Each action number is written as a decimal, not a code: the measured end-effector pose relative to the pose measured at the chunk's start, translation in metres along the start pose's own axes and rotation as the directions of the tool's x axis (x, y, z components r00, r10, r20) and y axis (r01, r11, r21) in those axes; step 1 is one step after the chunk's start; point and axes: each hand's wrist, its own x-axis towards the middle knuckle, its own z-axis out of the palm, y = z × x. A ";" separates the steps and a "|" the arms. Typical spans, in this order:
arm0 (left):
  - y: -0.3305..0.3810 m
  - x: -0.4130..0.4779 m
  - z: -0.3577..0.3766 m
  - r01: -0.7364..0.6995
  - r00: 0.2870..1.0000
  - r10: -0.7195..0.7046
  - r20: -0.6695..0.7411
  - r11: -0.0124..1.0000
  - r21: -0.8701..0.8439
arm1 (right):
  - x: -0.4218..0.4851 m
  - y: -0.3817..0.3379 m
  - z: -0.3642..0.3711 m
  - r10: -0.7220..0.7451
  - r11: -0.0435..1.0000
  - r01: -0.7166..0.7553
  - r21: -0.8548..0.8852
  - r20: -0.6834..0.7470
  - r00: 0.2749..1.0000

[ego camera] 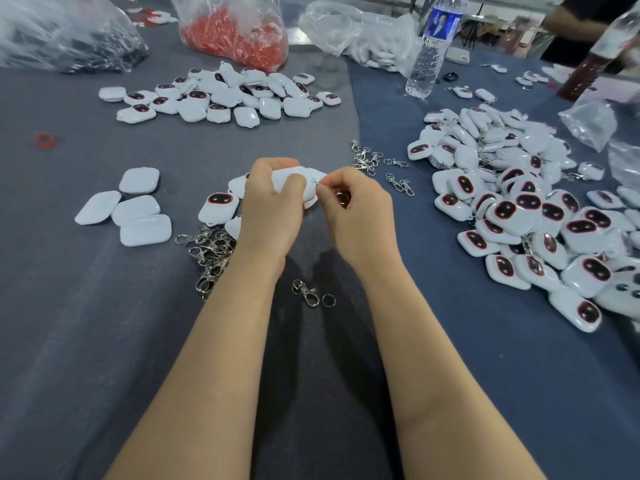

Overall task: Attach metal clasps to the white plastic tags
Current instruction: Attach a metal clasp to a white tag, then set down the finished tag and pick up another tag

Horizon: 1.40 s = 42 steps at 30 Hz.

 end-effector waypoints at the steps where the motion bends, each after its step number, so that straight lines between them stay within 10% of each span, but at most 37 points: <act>1: -0.001 -0.001 0.001 -0.090 0.996 0.090 0.003 0.991 0.103 | 0.000 0.001 -0.001 0.020 1.000 -0.020 -0.015 0.010 1.000; 10: 0.001 -0.013 0.026 -0.165 0.986 0.160 0.053 0.980 0.115 | 0.010 -0.005 -0.031 0.179 0.980 -0.179 0.083 0.008 0.984; 15: 0.021 -0.024 0.075 -0.180 0.958 0.172 0.228 0.984 0.012 | 0.008 0.006 -0.077 0.222 0.974 -0.203 0.104 -0.219 0.950; 21: 0.024 -0.040 0.162 -0.087 0.901 0.067 0.428 0.996 0.028 | 0.001 0.044 -0.132 0.259 0.947 -0.320 -0.019 -0.542 0.800; 27: 0.016 -0.059 0.207 0.096 0.798 -0.099 0.594 0.995 0.037 | -0.002 0.072 -0.153 0.594 0.801 -0.359 0.479 -0.558 0.580; 33: 0.012 -0.056 0.208 0.176 0.845 -0.122 0.521 0.983 -0.055 | 0.002 0.075 -0.153 0.582 0.800 -0.298 0.521 -0.549 0.600; 42: 0.021 -0.025 0.128 0.081 0.988 -0.064 0.141 0.989 -0.122 | 0.012 0.025 -0.082 0.381 0.916 -0.327 0.233 -0.246 0.891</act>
